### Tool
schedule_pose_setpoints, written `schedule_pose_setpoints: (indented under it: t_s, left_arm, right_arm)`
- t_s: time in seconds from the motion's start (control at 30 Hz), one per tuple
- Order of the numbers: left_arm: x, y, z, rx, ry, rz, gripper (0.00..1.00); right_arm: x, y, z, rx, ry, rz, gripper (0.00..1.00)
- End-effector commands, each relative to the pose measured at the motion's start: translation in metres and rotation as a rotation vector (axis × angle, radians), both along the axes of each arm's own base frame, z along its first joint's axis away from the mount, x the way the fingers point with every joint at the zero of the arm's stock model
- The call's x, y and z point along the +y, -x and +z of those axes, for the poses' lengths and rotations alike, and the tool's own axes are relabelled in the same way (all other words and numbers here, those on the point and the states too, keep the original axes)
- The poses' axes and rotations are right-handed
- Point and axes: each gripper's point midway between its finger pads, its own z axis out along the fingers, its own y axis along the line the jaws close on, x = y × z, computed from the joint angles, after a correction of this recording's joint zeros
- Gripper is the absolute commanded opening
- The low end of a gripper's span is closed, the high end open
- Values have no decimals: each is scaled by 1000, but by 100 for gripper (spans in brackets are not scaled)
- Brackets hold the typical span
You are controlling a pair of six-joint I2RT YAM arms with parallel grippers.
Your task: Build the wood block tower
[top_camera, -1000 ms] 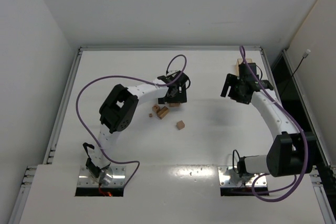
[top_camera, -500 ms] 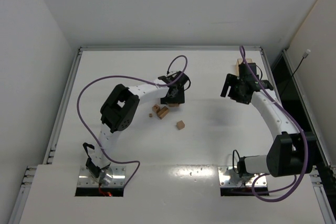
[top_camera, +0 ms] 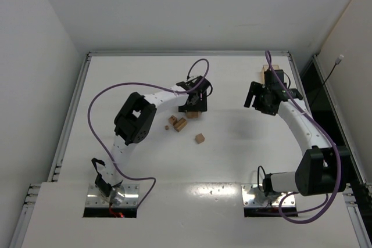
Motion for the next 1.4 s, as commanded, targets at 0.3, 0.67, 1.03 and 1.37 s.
schedule_pose_setpoints:
  t_s: [0.3, 0.67, 1.03, 1.37]
  left_arm:
    - [4, -18, -29, 21, -19, 1, 61]
    - [17, -14, -35, 32, -44, 26, 22]
    - [25, -1, -34, 46, -45, 22, 77]
    - [27, 5, -16, 22, -11, 10, 77]
  right_arm:
    - [2, -13, 8, -44, -20, -4, 69]
    - [3, -15, 9, -53, -20, -4, 69]
    - [3, -17, 10, -53, -20, -4, 69]
    - [0, -14, 12, -62, -11, -11, 69]
